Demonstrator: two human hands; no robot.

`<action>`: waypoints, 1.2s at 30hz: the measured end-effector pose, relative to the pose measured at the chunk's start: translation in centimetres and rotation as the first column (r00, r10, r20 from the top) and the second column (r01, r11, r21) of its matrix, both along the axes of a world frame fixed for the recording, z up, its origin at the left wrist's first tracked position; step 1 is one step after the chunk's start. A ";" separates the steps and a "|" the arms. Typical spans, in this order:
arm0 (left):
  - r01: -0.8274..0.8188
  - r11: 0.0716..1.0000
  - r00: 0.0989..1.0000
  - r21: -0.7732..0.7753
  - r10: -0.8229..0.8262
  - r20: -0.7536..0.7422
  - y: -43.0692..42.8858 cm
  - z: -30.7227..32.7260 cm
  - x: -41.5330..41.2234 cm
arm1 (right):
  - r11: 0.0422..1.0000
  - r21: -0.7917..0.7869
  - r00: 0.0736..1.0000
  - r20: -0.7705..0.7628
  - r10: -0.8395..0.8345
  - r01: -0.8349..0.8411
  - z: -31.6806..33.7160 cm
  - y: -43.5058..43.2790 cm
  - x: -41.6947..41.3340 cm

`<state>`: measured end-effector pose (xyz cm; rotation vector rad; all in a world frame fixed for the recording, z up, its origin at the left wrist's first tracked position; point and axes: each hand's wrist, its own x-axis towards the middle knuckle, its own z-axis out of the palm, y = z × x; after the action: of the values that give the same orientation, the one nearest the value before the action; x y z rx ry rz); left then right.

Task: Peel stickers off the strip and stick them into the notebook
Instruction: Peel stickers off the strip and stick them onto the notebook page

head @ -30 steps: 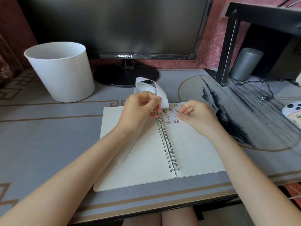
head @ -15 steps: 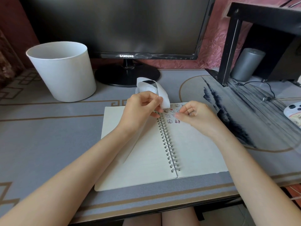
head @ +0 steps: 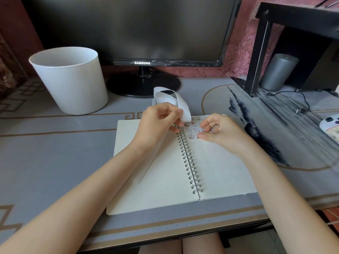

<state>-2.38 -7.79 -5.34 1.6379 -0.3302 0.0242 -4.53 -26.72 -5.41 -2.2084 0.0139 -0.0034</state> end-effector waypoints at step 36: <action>0.101 0.995 0.994 0.015 -0.102 0.047 -0.1 0.1 -0.1 | 0.972 0.225 0.896 0.442 -0.046 -0.061 1.2 1.9 -0.8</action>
<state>-2.52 -7.91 -5.24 1.6332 -0.4504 -0.0160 -5.32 -24.77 -4.23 -1.9250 -0.2386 -0.4816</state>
